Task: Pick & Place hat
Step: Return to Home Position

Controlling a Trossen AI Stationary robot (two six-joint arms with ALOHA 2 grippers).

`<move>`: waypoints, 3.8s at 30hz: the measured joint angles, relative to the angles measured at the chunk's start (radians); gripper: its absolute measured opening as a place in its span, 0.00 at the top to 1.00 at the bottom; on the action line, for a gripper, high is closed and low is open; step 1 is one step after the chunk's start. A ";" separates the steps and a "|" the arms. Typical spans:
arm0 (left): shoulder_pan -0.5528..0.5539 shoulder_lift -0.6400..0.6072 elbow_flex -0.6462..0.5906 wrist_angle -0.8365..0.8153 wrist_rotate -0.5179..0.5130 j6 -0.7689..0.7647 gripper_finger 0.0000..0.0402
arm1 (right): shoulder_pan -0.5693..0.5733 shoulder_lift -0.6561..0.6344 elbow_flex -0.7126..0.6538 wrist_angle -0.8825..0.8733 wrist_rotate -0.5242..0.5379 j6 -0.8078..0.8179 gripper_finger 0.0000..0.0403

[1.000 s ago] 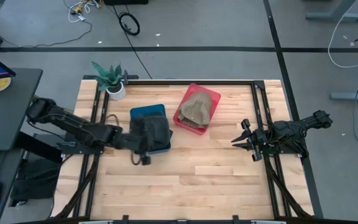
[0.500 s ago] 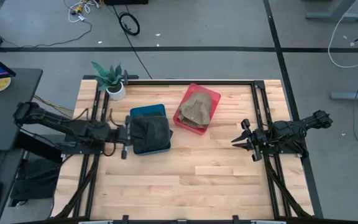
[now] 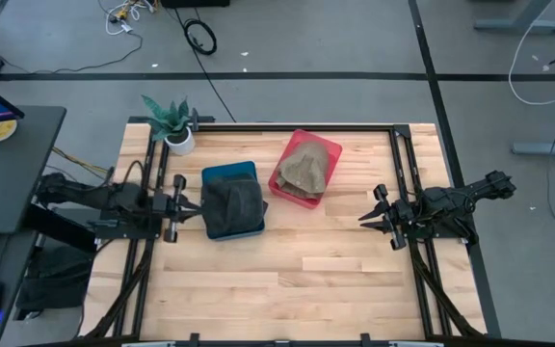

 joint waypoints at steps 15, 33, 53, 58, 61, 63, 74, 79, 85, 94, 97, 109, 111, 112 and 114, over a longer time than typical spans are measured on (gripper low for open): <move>0.146 -0.174 -0.011 -0.149 0.153 -0.045 0.95 | 0.000 0.000 0.000 0.000 0.000 0.000 0.82; 0.161 -0.168 -0.135 0.027 0.157 0.042 0.95 | 0.000 0.000 0.000 0.000 0.000 0.000 0.82; 0.161 -0.155 -0.134 -0.071 0.130 0.077 0.95 | 0.000 0.000 0.000 0.000 0.000 0.000 0.82; 0.161 -0.155 -0.135 -0.060 0.125 0.055 0.95 | 0.000 0.000 0.000 0.000 0.000 0.000 0.82; 0.161 -0.155 -0.135 -0.056 0.124 0.054 0.95 | 0.000 0.000 0.000 0.000 0.000 0.000 0.82; 0.161 -0.155 -0.135 -0.055 0.124 0.054 0.95 | 0.000 0.000 0.000 0.000 0.000 0.000 0.82; 0.161 -0.155 -0.135 -0.050 0.127 0.054 0.95 | 0.000 0.000 0.000 0.000 0.000 0.000 0.82; 0.161 -0.155 -0.135 -0.049 0.127 0.054 0.95 | 0.000 0.000 0.000 0.000 0.000 0.000 0.82; 0.161 -0.155 -0.135 -0.049 0.128 0.054 0.95 | 0.000 0.000 0.000 0.000 0.000 0.000 0.82; 0.161 -0.155 -0.135 -0.048 0.128 0.054 0.95 | 0.000 0.000 0.000 0.000 0.000 0.000 0.82; 0.161 -0.155 -0.135 -0.048 0.128 0.054 0.95 | 0.000 0.000 0.000 0.000 0.000 0.000 0.82; 0.161 -0.155 -0.135 -0.048 0.129 0.054 0.95 | 0.000 0.000 0.000 0.000 0.000 0.000 0.82; 0.161 -0.155 -0.135 -0.048 0.129 0.054 0.95 | 0.000 0.000 0.000 0.000 0.000 0.000 0.82; 0.161 -0.155 -0.135 -0.048 0.129 0.054 0.95 | 0.000 0.000 0.000 0.000 0.000 0.000 0.82; 0.161 -0.155 -0.135 -0.048 0.129 0.054 0.95 | 0.000 0.000 0.000 0.000 0.000 0.000 0.82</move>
